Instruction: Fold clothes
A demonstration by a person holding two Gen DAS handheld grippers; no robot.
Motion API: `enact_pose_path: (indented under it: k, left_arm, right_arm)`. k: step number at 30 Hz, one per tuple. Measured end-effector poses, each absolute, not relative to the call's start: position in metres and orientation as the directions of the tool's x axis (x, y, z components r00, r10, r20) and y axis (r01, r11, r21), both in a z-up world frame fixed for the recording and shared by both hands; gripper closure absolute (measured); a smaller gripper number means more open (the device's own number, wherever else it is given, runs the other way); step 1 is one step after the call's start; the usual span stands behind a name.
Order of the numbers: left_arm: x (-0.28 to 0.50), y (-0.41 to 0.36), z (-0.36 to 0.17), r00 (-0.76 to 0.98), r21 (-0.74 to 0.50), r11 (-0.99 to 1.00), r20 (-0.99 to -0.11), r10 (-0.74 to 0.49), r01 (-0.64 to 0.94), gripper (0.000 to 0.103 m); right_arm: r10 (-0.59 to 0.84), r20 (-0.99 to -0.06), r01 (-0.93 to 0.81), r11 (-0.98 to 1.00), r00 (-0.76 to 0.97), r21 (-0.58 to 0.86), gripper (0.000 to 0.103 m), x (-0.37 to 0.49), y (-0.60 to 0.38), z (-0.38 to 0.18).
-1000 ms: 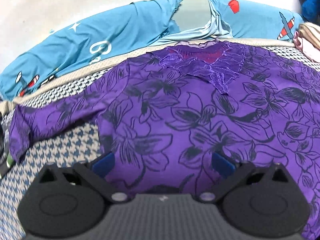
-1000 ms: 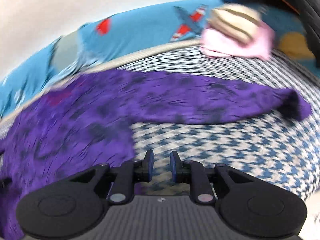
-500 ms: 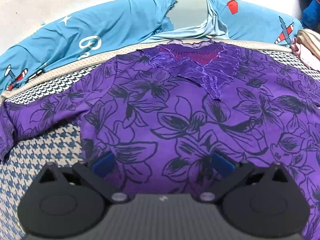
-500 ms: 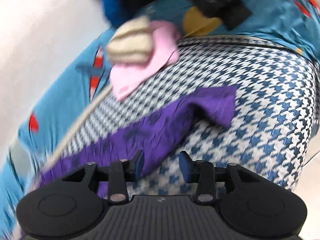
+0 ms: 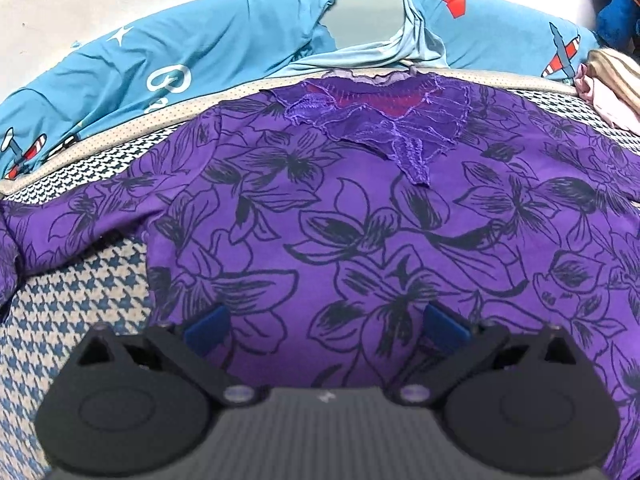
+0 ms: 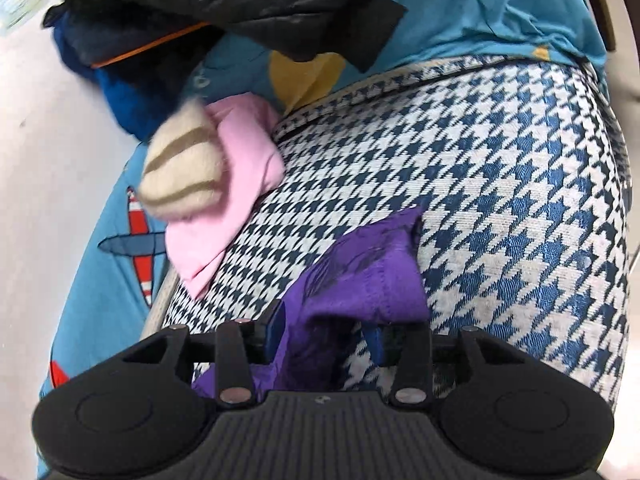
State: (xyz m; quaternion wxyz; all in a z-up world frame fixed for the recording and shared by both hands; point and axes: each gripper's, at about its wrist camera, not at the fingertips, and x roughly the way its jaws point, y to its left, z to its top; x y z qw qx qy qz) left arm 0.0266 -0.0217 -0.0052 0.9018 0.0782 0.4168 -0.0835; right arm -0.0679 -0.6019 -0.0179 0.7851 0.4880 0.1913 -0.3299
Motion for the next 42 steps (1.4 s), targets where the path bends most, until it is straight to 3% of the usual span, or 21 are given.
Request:
enact_pose_path:
  k: [5,8,13,16,20,22,23,24,29,34,42]
  left_arm:
    - [0.026,-0.026,-0.009,0.635,0.084,0.969,-0.768,-0.085,0.232,0.000]
    - [0.026,-0.028,-0.012,0.632,0.095,0.966,-0.771,-0.080,0.239,0.000]
    - [0.027,-0.028,-0.015,0.630,0.101,0.966,-0.773,-0.075,0.239,0.000]
    - [0.029,-0.029,-0.017,0.616,0.088,0.967,-0.784,-0.082,0.240,0.000]
    - [0.028,-0.029,-0.017,0.611,0.080,0.965,-0.786,-0.094,0.250,0.000]
    - [0.026,-0.029,-0.016,0.619,0.088,0.964,-0.781,-0.090,0.251,0.000]
    - [0.026,-0.029,-0.016,0.622,0.089,0.965,-0.778,-0.088,0.248,0.000]
    - [0.027,-0.028,-0.015,0.623,0.088,0.966,-0.778,-0.085,0.242,0.000]
    - [0.028,-0.021,-0.013,0.630,0.080,0.976,-0.773,-0.068,0.204,0.000]
    - [0.029,-0.005,-0.004,0.655,0.052,0.989,-0.754,-0.050,0.136,0.000]
    - [0.037,0.047,0.004,0.676,-0.008,0.997,-0.736,0.042,-0.071,0.000]
  right_arm:
    - [-0.374,-0.621,0.725,0.335,0.689,0.602,0.065,-0.055,-0.611,-0.023]
    - [-0.395,-0.595,0.714,0.404,0.699,0.571,0.091,-0.045,-0.611,-0.019]
    - [-0.518,-0.346,0.623,0.653,0.782,0.431,0.092,-0.038,-0.581,0.023]
    - [-0.597,-0.322,0.678,0.665,0.735,0.314,0.092,-0.032,-0.571,0.024]
    - [-0.620,-0.466,0.767,0.587,0.632,0.260,0.091,-0.027,-0.583,0.009]
    - [-0.640,-0.528,0.817,0.535,0.558,0.216,0.084,-0.027,-0.588,0.004]
    - [-0.648,-0.557,0.840,0.508,0.519,0.192,0.074,-0.027,-0.590,0.001]
    - [-0.669,-0.569,0.865,0.471,0.478,0.173,0.065,-0.030,-0.592,0.002]
    - [-0.779,-0.512,0.919,0.391,0.363,0.058,0.064,-0.037,-0.583,0.014]
    - [-0.720,-0.498,0.854,0.513,0.484,0.089,0.064,-0.031,-0.559,0.027]
    - [-0.498,-0.561,0.682,0.710,0.661,0.173,0.063,-0.001,-0.501,0.029]
